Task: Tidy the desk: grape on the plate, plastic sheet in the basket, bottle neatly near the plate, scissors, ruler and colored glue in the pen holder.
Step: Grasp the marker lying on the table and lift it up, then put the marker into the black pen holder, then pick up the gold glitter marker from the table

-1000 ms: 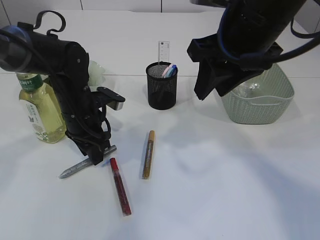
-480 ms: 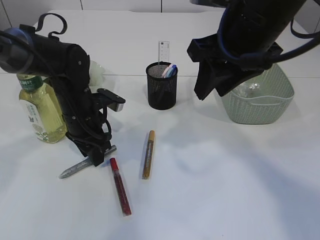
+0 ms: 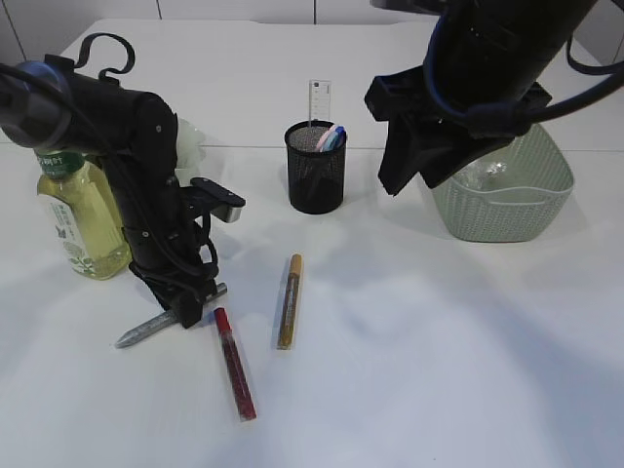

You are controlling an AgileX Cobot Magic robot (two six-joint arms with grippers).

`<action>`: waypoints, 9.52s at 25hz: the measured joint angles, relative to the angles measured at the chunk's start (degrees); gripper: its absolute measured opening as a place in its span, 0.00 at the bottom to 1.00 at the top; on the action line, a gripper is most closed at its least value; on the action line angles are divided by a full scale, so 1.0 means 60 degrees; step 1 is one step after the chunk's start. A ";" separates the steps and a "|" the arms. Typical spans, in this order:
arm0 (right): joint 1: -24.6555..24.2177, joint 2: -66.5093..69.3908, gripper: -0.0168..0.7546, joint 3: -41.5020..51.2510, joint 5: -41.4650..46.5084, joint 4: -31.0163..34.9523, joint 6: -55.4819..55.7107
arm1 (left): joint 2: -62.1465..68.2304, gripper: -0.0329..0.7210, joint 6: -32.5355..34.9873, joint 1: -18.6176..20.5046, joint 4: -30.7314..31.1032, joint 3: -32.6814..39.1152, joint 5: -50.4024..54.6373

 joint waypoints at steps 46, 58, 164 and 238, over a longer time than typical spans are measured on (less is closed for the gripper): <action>0.0000 0.0000 0.49 0.0034 0.0000 -0.0207 -0.0497 | -0.1166 0.16 -0.2404 -0.0460 -0.0564 -0.0336 0.0818; 0.0000 -0.0199 0.49 0.0480 -0.0053 -0.0620 -0.0709 | -0.2768 0.16 -0.2751 -0.0567 -0.1217 0.1775 -0.1164; 0.0000 -0.5038 0.49 0.6746 -0.4407 -0.1154 0.0508 | -0.1070 0.40 -0.5184 -0.1555 0.0030 -0.2459 0.0226; 0.0000 -0.5045 0.49 0.6746 -0.2208 -0.0340 0.0593 | 0.2390 0.42 -0.7207 -0.1783 -0.0072 -0.5330 0.2151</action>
